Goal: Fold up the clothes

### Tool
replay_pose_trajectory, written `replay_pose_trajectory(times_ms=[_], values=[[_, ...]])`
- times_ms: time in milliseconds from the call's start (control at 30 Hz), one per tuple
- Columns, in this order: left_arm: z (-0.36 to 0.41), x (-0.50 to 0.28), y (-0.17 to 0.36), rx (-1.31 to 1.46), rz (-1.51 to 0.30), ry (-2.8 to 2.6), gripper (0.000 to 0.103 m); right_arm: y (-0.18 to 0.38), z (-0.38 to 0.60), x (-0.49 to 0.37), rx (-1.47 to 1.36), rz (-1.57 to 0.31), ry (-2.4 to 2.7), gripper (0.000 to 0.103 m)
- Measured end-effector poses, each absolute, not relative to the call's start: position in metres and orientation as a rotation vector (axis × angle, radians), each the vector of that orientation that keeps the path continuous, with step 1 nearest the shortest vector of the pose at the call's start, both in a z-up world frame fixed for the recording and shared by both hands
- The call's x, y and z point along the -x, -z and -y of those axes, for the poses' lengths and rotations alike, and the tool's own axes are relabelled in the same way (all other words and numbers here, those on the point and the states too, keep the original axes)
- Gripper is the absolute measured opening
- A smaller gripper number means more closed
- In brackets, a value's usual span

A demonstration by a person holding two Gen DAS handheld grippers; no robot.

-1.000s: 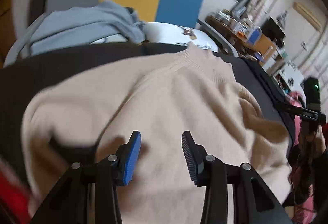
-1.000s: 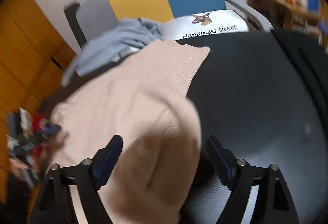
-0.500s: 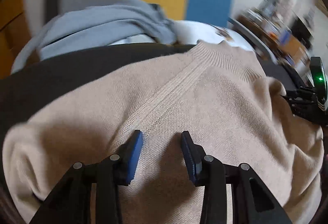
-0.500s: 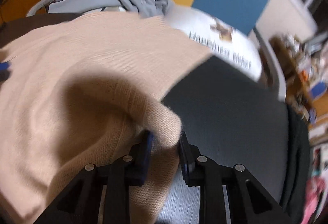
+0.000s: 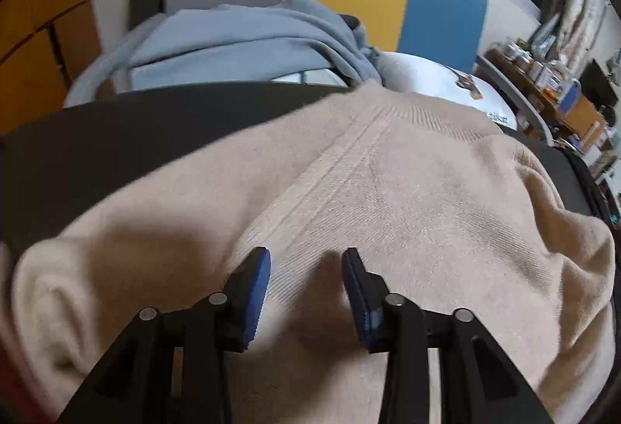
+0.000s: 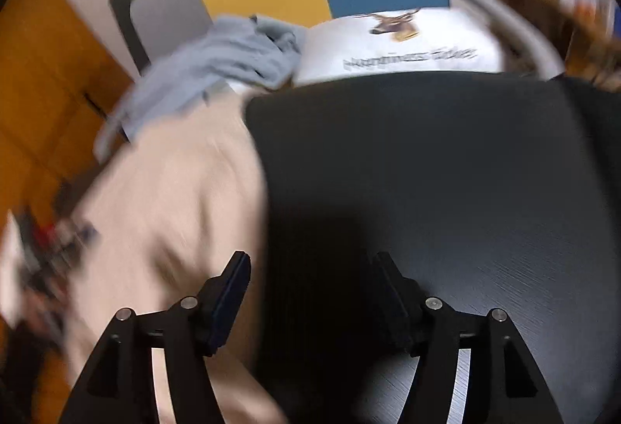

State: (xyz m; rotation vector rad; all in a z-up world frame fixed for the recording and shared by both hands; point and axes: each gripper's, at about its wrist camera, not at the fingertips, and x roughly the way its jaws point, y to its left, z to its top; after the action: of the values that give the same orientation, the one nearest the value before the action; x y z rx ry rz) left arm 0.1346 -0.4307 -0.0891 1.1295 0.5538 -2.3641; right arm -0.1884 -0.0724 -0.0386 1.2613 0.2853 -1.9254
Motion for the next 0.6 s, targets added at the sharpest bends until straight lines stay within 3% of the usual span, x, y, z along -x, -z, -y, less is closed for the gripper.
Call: replay_pose_trajectory(times_ms=[167, 200, 267, 300, 333, 400, 600], values=[[0.359, -0.168, 0.043, -1.036, -0.593, 2.668, 0.04, 0.052, 0.02, 0.123, -1.268, -0.537, 1.882, 0.066], [0.337, -0.172, 0.037, -1.041, -0.568, 2.758, 0.041, 0.052, 0.01, 0.112, -1.295, -0.476, 1.847, 0.068], [0.285, -0.18, 0.028, -1.082, -0.456, 2.911, 0.042, 0.052, -0.011, 0.089, -1.346, -0.352, 1.774, 0.083], [0.26, -0.182, 0.028, -1.124, -0.379, 2.954, 0.042, 0.054, -0.018, 0.082, -1.378, -0.249, 1.728, 0.096], [0.238, -0.185, 0.029, -1.165, -0.32, 2.987, 0.042, 0.057, -0.026, 0.075, -1.407, -0.146, 1.678, 0.101], [0.204, -0.191, 0.037, -1.24, -0.271, 3.023, 0.043, 0.063, -0.037, 0.063, -1.446, 0.051, 1.577, 0.101], [0.137, -0.212, 0.061, -1.391, -0.104, 3.016, 0.043, 0.071, -0.025, 0.038, -1.387, 0.245, 1.483, 0.103]])
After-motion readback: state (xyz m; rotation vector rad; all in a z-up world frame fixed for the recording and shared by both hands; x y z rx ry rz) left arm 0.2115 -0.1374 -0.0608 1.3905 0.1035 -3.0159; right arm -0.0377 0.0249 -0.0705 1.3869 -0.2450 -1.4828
